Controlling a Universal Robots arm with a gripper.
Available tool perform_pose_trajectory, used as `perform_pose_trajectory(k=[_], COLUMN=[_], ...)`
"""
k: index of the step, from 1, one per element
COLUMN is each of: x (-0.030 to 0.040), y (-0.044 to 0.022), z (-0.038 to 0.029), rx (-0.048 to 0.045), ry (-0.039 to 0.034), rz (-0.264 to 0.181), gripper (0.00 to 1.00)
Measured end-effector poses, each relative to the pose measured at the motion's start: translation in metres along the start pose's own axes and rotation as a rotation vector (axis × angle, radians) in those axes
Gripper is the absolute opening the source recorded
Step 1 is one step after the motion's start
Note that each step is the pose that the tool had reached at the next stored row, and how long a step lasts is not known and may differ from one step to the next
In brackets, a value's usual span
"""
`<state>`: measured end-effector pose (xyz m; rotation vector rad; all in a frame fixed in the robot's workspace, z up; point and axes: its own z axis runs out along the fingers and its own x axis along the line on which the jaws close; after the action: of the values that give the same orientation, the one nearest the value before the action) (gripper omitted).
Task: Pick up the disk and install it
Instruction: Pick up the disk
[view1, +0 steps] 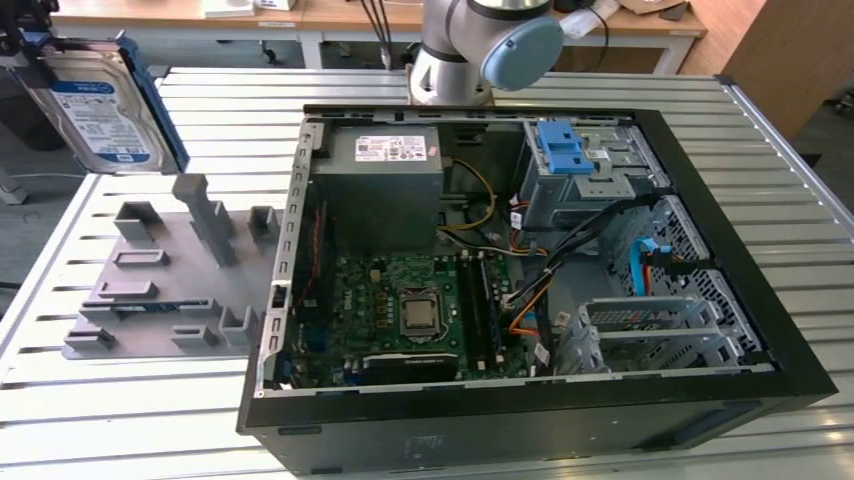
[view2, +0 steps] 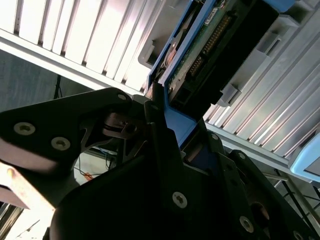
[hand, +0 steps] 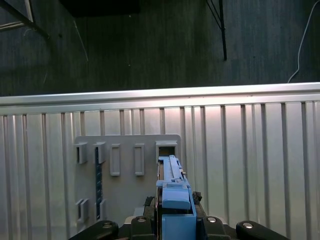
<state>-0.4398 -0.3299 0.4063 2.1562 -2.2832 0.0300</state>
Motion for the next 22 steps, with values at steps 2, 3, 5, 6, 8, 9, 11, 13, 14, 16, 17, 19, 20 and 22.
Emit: perform_pose_trajectory(k=[2,3,5,6,8,9,11,13,14,16,17,19,20,22], x=[0.0,0.0001,0.0001,0.0001,0.0001,0.0001,0.0002,0.0002,0.0002,0.0002,0.0002,0.0002,0.0002,0.0002], y=[0.0,0.0,-0.0001,-0.0001,-0.0002,-0.0002,-0.0002,-0.0002,-0.0002,-0.0002,-0.0003,-0.0003,-0.0003,-0.0003], z=[-0.0028,-0.0041,-0.0069,-0.0083,-0.0113,-0.0126,-0.0149,-0.0172,-0.0182,-0.0197,-0.0206,-0.0218,-0.0219,-0.0222], rx=[0.0001,0.0001,0.0,0.0001,0.0,0.0,0.0,0.0,0.0001,0.0002,0.0001,0.0001,0.0002,0.0001], ry=[0.0,-0.0001,0.0,-0.0001,0.0,0.0,0.0,0.0,0.0,-0.0001,0.0,0.0,-0.0001,0.0], rz=[0.0,0.0,0.0,0.0,0.0,0.0,0.0,0.0,0.0,0.0,0.0,0.0,0.0,0.0], gripper=[0.36,0.36,0.36,0.36,0.36,0.36,0.36,0.36,0.36,0.36,0.36,0.36,0.36,0.36])
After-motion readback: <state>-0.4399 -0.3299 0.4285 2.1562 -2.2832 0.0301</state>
